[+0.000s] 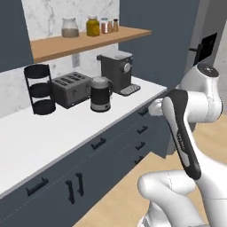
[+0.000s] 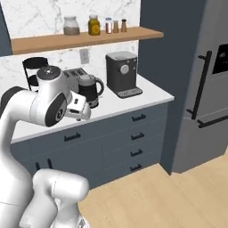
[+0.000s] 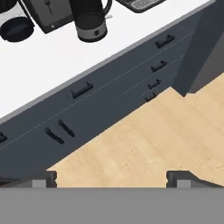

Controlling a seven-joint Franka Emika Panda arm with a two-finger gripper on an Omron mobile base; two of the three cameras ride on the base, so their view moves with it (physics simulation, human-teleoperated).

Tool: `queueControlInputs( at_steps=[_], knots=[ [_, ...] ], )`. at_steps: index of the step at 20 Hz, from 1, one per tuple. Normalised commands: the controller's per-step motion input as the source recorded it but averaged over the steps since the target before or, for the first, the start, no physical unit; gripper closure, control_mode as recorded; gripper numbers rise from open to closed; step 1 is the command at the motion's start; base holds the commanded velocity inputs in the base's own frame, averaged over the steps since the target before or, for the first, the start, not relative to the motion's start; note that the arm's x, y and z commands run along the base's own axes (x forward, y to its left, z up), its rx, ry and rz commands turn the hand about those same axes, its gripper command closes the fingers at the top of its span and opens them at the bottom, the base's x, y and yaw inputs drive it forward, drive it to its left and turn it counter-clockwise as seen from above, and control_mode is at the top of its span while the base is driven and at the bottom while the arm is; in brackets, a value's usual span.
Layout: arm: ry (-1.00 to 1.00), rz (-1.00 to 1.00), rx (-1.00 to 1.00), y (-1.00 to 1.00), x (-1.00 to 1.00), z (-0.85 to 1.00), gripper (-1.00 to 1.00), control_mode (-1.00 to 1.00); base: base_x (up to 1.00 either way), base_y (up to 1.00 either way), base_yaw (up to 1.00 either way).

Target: Navigate to the fridge.

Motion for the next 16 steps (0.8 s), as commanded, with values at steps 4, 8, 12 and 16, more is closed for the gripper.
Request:
queueControlInputs(
  at_steps=[4, 8, 12, 16],
  knots=[
    [0.00, 0.00, 0.00, 0.00, 0.00, 0.00, -1.00, 1.00, 0.61, -1.00, 0.15],
    [0.00, 0.00, 0.00, 0.00, 0.00, 0.00, -1.00, 1.00, 0.56, -1.00, 0.11],
    [0.00, 0.00, 0.00, 0.00, 0.00, 0.00, -1.00, 1.00, 0.54, -1.00, 0.08],
    [0.00, 0.00, 0.00, 0.00, 0.00, 0.00, -1.00, 1.00, 0.49, -1.00, 0.08]
  ],
)
